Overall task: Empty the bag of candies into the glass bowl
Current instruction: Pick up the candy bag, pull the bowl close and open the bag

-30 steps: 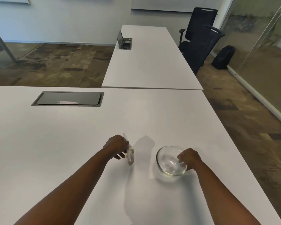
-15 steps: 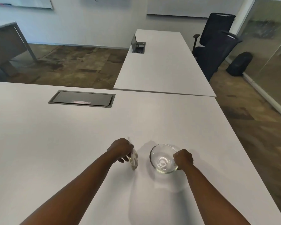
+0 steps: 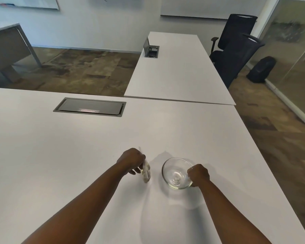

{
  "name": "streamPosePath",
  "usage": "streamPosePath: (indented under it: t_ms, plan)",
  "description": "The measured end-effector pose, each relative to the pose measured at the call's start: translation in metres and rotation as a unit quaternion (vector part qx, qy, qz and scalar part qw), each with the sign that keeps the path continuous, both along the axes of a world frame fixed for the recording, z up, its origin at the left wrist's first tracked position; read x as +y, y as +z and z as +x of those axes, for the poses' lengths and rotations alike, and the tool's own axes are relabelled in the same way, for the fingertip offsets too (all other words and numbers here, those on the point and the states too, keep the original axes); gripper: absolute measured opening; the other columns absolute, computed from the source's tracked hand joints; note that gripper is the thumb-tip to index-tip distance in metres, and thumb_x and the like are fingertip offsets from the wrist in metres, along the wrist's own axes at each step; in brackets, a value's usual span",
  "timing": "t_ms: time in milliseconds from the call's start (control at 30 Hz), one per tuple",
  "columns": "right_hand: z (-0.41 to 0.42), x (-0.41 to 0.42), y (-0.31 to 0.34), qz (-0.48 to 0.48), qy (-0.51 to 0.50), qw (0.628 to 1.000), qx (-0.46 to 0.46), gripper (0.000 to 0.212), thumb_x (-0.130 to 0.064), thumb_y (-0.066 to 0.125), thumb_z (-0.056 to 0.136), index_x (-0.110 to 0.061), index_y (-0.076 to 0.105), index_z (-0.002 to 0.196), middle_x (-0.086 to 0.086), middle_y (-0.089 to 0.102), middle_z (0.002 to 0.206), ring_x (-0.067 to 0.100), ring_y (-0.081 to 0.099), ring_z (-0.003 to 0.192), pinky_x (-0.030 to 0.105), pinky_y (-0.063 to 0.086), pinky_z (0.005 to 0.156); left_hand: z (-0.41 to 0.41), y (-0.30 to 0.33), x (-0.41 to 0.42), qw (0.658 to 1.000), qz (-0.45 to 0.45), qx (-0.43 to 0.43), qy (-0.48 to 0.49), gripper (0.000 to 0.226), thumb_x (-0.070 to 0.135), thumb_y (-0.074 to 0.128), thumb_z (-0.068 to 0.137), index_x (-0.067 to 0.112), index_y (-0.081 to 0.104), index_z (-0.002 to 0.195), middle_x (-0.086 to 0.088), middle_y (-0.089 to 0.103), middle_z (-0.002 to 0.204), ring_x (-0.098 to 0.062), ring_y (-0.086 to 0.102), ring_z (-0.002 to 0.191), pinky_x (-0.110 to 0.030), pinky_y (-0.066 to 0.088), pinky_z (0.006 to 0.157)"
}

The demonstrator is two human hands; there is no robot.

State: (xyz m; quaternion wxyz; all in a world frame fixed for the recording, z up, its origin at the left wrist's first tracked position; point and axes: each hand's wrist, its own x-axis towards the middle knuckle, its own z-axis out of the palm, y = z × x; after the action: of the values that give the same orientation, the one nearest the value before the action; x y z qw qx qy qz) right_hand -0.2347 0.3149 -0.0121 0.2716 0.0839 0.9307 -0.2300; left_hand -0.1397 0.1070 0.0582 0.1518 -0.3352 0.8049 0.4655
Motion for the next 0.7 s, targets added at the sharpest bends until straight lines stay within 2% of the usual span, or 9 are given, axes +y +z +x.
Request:
streamPosePath:
  t_ms: [33,67,100,167,267,367,533,600,700]
  plan:
    - [0.001,0.0,0.003,0.003,0.007,1.0,-0.008,0.02,-0.018,0.054,0.089,-0.002,0.062,0.099,0.013,0.069,0.085,0.033,0.069,0.1,0.021,0.053,0.06,-0.001,0.001,0.0,1.0,0.004,0.0,0.003,0.033,0.014,0.044,0.087,0.011,0.055,0.056,0.0,0.057,0.052,-0.014,0.058,0.044,-0.02,0.046,0.049]
    - [0.002,-0.001,0.005,0.018,0.02,1.0,-0.001,0.028,-0.023,0.055,0.089,-0.002,0.061,0.107,0.014,0.069,0.1,0.034,0.065,0.107,0.026,0.054,0.074,-0.001,0.002,-0.001,1.0,0.008,0.002,0.007,0.032,0.013,0.044,0.087,0.01,0.056,0.057,0.0,0.058,0.051,-0.015,0.058,0.044,-0.02,0.046,0.049]
    - [0.004,-0.003,0.009,0.037,0.029,0.999,0.027,0.036,-0.027,0.055,0.09,-0.003,0.059,0.117,0.015,0.065,0.117,0.033,0.059,0.116,0.031,0.051,0.088,-0.002,0.003,-0.001,1.0,0.012,0.003,0.01,0.032,0.013,0.044,0.086,0.01,0.056,0.057,0.0,0.058,0.05,-0.015,0.058,0.044,-0.021,0.046,0.049]
    - [0.01,-0.012,0.022,0.017,0.031,0.992,0.119,0.038,-0.026,0.055,0.09,-0.011,0.058,0.125,0.012,0.059,0.13,0.03,0.052,0.123,0.035,0.044,0.099,-0.005,0.006,0.0,1.0,0.021,0.007,0.015,0.03,0.013,0.044,0.084,0.009,0.058,0.057,0.001,0.059,0.045,-0.016,0.059,0.044,-0.021,0.047,0.05]
    - [0.02,-0.035,0.047,-0.139,0.068,0.974,0.167,0.024,-0.018,0.062,0.087,-0.012,0.071,0.108,0.009,0.071,0.116,0.024,0.063,0.108,0.03,0.048,0.092,-0.01,0.01,0.002,0.999,0.031,0.015,0.019,0.029,0.012,0.045,0.083,0.008,0.059,0.059,0.0,0.06,0.046,-0.016,0.059,0.045,-0.021,0.047,0.051]
    - [0.036,-0.058,0.068,-0.317,0.101,0.942,0.032,0.024,-0.016,0.072,0.08,-0.005,0.074,0.102,0.013,0.074,0.1,0.018,0.065,0.083,0.028,0.056,0.074,-0.014,0.013,0.005,0.998,0.043,0.03,0.024,0.029,0.012,0.046,0.084,0.008,0.059,0.058,0.003,0.062,0.038,-0.016,0.063,0.047,-0.021,0.047,0.051]
    - [0.047,-0.07,0.076,-0.297,0.141,0.942,0.074,0.036,-0.028,0.081,0.069,-0.013,0.075,0.101,0.005,0.076,0.098,0.016,0.068,0.09,0.033,0.053,0.087,-0.018,0.019,0.008,0.997,0.027,0.06,0.034,0.025,0.005,0.051,0.075,0.008,0.062,0.052,0.0,0.063,0.046,-0.019,0.064,0.053,-0.023,0.049,0.053]
    - [0.048,-0.071,0.077,-0.287,0.121,0.943,0.119,0.038,-0.027,0.083,0.067,-0.012,0.074,0.101,0.005,0.075,0.098,0.018,0.07,0.09,0.028,0.053,0.081,-0.021,0.02,0.009,0.997,0.027,0.065,0.039,0.02,0.007,0.05,0.077,0.006,0.062,0.062,-0.005,0.065,0.056,-0.022,0.065,0.056,-0.025,0.05,0.055]
    - [0.047,-0.074,0.078,-0.263,0.128,0.94,0.173,0.02,-0.024,0.075,0.075,-0.014,0.078,0.093,0.005,0.078,0.092,0.017,0.072,0.084,0.013,0.045,0.061,-0.025,0.02,0.011,0.997,0.033,0.064,0.033,0.017,0.01,0.048,0.08,0.005,0.06,0.07,-0.006,0.067,0.057,-0.023,0.066,0.058,-0.026,0.05,0.057]
